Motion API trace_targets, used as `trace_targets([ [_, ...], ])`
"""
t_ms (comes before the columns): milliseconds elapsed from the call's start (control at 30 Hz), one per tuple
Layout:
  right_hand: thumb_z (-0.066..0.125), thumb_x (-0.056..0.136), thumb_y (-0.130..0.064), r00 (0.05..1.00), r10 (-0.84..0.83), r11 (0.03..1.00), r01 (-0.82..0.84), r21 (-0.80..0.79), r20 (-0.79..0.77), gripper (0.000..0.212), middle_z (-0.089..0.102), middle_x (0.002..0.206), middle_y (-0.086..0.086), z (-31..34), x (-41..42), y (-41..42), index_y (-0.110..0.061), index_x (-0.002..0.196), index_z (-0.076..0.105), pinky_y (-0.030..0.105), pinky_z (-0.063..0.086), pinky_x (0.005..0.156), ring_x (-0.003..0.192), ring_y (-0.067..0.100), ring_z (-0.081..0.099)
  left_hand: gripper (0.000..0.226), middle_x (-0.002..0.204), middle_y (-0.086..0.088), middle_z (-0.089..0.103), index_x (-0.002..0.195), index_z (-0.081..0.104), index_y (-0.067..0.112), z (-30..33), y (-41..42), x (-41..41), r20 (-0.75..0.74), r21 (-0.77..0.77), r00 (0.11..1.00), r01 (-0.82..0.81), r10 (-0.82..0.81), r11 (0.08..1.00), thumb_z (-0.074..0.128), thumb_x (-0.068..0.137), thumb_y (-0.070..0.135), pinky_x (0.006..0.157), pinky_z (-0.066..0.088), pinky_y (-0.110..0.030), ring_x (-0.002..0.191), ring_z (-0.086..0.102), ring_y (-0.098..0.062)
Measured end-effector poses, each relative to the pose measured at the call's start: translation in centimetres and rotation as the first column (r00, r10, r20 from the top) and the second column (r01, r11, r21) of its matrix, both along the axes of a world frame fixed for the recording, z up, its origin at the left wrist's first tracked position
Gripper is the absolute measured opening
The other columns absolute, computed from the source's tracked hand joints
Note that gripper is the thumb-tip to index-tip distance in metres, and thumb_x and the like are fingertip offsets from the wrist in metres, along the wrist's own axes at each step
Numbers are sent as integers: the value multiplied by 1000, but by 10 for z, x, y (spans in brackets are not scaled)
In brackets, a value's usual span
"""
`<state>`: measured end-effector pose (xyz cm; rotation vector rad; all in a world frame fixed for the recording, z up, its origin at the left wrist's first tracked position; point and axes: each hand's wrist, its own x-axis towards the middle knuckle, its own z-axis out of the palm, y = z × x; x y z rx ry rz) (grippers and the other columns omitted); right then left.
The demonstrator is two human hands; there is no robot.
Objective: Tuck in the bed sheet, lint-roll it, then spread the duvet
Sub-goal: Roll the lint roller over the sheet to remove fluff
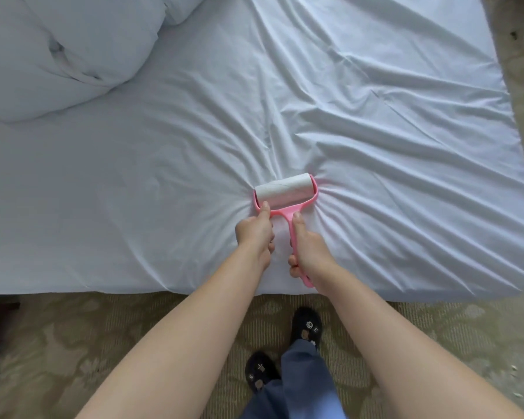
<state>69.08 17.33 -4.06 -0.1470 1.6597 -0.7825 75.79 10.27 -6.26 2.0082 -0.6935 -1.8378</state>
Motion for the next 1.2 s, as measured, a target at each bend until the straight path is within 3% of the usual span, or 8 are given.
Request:
trace_targets([
  [267, 22, 97, -61, 992, 95, 995, -96, -8, -87, 57, 43, 60, 4, -7, -15, -56, -17, 69, 44, 19, 27, 40, 46, 17, 39, 34, 57, 0, 39, 70, 49, 15, -9, -57, -18, 7, -32, 998, -55, 55, 998, 57, 95, 37, 35, 19, -12, 35, 25, -8],
  [400, 24, 97, -61, 991, 92, 995, -95, -27, -97, 55, 41, 59, 3, -5, -21, -73, -17, 69, 41, 15, 26, 34, 45, 16, 37, 34, 56, 0, 38, 72, 50, 13, -6, -76, -23, 35, -28, 998, -58, 59, 998, 57, 95, 37, 35, 20, -11, 35, 26, -9],
  [500, 27, 96, -61, 985, 84, 995, -91, -38, -148, 54, 43, 56, 4, -4, -22, -73, -17, 68, 39, 21, 27, 42, 41, 16, 38, 34, 49, 4, 36, 71, 47, 16, 0, -74, -21, -63, -41, 996, -71, 68, 997, 55, 96, 36, 37, 20, -16, 39, 25, -9],
  [633, 35, 97, -56, 992, -52, 991, 37, -128, -119, 47, 36, 54, 5, 5, -21, -57, -14, 75, 39, 17, 26, 35, 34, 10, 32, 31, 50, 7, 36, 77, 54, 17, 13, -53, -9, -230, -116, 973, -6, -22, 993, 53, 96, 42, 39, 24, -18, 40, 28, -6],
  [733, 34, 97, -56, 981, -170, 972, 152, -178, -90, 48, 33, 55, 4, 17, -25, -41, -12, 80, 43, 13, 22, 34, 31, 8, 31, 36, 54, 7, 43, 82, 61, 17, 15, -37, 1, -101, -260, 977, 158, -189, 953, 48, 97, 47, 43, 31, -16, 42, 35, -5],
  [867, 33, 97, -58, 970, -222, 965, 204, -162, -99, 48, 32, 59, 4, 23, -25, -18, -15, 76, 42, 13, 21, 32, 30, 8, 31, 30, 58, 4, 46, 73, 58, 15, 8, -12, 17, 67, -331, 983, 184, -171, 926, 52, 97, 31, 51, 35, -22, 51, 41, -9],
  [967, 35, 97, -57, 960, -255, 960, 237, -149, -114, 45, 31, 61, 6, 17, -17, 1, -17, 78, 46, 13, 21, 33, 30, 8, 31, 17, 67, 4, 51, 80, 59, 13, 6, 1, 28, 161, -352, 963, 262, -217, 899, 57, 94, 22, 59, 39, -19, 65, 48, -11],
  [1200, 37, 98, -51, 931, -344, 923, 312, -227, -121, 44, 29, 57, 8, 3, -12, 31, -13, 74, 38, 15, 20, 33, 29, 11, 30, 3, 84, 5, 59, 88, 61, 18, 5, 8, 35, 384, -391, 843, 518, -377, 761, 59, 90, 20, 71, 39, -23, 80, 55, -13],
])
